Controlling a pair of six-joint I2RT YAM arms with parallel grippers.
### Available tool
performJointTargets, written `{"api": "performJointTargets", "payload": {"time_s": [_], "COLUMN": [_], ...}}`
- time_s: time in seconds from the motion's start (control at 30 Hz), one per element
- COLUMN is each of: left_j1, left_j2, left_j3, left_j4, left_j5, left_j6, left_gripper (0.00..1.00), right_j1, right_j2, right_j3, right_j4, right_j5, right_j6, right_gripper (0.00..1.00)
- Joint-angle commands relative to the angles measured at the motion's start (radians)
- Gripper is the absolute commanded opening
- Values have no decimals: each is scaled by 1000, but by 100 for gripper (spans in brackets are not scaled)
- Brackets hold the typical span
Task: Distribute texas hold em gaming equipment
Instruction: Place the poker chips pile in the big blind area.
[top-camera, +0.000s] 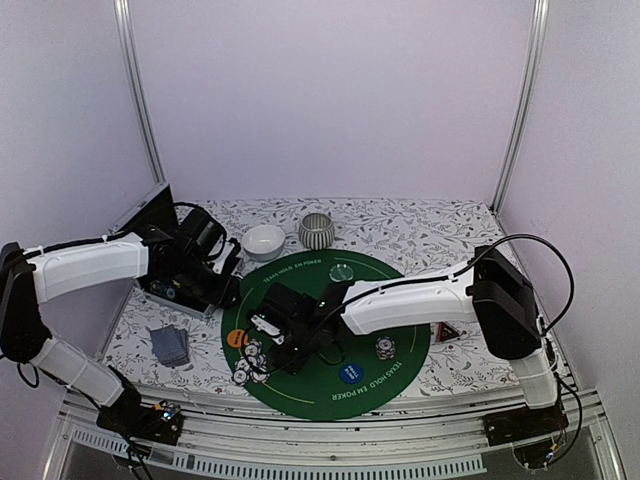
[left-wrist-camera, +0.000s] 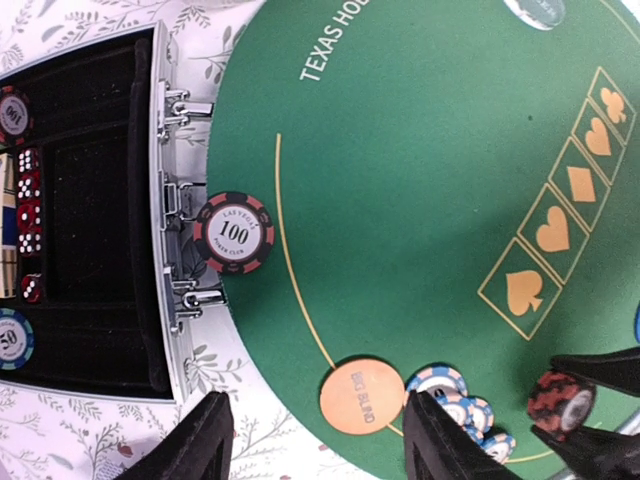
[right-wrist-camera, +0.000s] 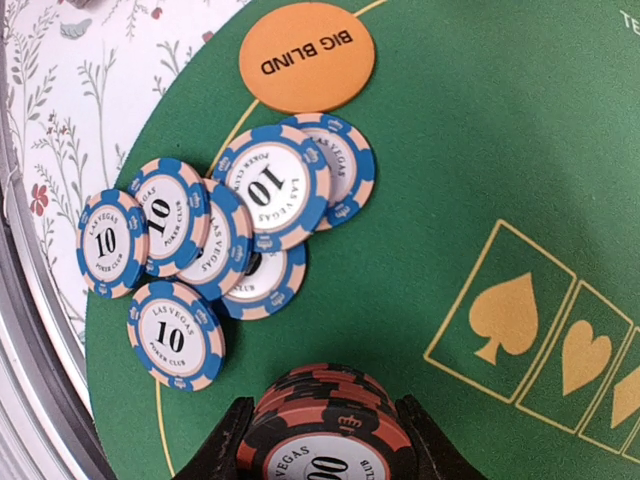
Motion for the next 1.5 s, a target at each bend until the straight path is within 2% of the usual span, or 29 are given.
{"api": "performJointTargets", "payload": {"time_s": [0.0,0.33,0.47,0.57,0.83,1.07,1.3,1.37,1.47], "left_j1": [14,22,25,25,25,26,26,27,26], "left_j2": [-16,-27,-31,-31,-32,-31,-41,-44,-49], "left_j3": [1,9,11,11,16,20,22,23,23], "left_j4": [-9,-18,-18,-20,-26,-31,-35,-35,-36], "left_j5": [8,16,20,22,21,22,30,30,32], "left_j6": [18,32,33,33,37,41,45,47,51], "left_gripper": [60,60,60,60,60,61,61,61,61], "right_j1": [31,57,59,60,56,57,57,57,57], "right_j2": [59,113,113,118,127,131,162,155,122], "right_j3": [84,135,134,134,140,163,190,199,205], "right_j4": [-72,-122,-121,-124,-130,-144,-148,-149,-142], "right_j5": [17,2,-40,-16,11,16,23,22,23], "right_j6": [-35,-52,-64,-74,-90,-91,-94,-101,-113], "right_gripper": [14,14,18,27,41,61,75,97,99]}}
